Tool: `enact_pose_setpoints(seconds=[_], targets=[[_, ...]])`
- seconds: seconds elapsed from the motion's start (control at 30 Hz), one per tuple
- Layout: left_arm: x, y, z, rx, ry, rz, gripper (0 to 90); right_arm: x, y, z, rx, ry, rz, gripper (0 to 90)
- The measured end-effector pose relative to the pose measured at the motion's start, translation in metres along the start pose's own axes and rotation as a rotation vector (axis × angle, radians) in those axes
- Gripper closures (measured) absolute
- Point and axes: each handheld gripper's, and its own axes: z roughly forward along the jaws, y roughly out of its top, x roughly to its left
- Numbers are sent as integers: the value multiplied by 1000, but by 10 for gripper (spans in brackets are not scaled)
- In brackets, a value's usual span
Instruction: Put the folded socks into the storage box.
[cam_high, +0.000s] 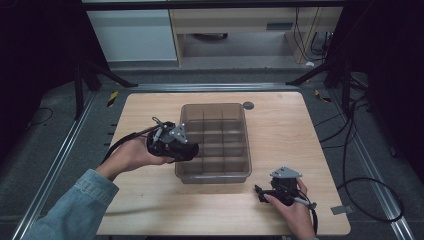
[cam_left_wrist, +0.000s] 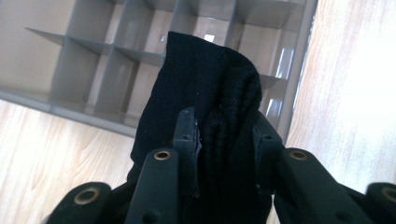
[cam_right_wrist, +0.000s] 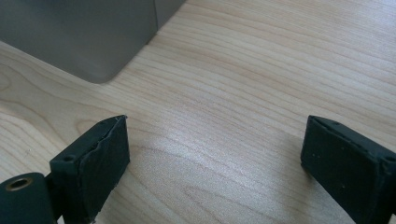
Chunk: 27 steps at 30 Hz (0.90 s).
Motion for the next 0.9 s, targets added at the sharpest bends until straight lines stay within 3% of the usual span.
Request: enact_pose_setpoints(seconds=[0.1, 0.4, 0.57, 0.9], targets=[[0, 2, 2, -10, -13, -3, 689, 0, 0, 0, 0, 2, -2, 82], [-9, 12, 30, 49, -72, 13, 687, 0, 0, 0, 0, 3, -2, 82], [-9, 14, 37, 79, -87, 17, 685, 0, 0, 0, -1, 4, -3, 82], [-5, 16, 48, 108, -169, -12, 681, 0, 0, 0, -1, 4, -2, 82]])
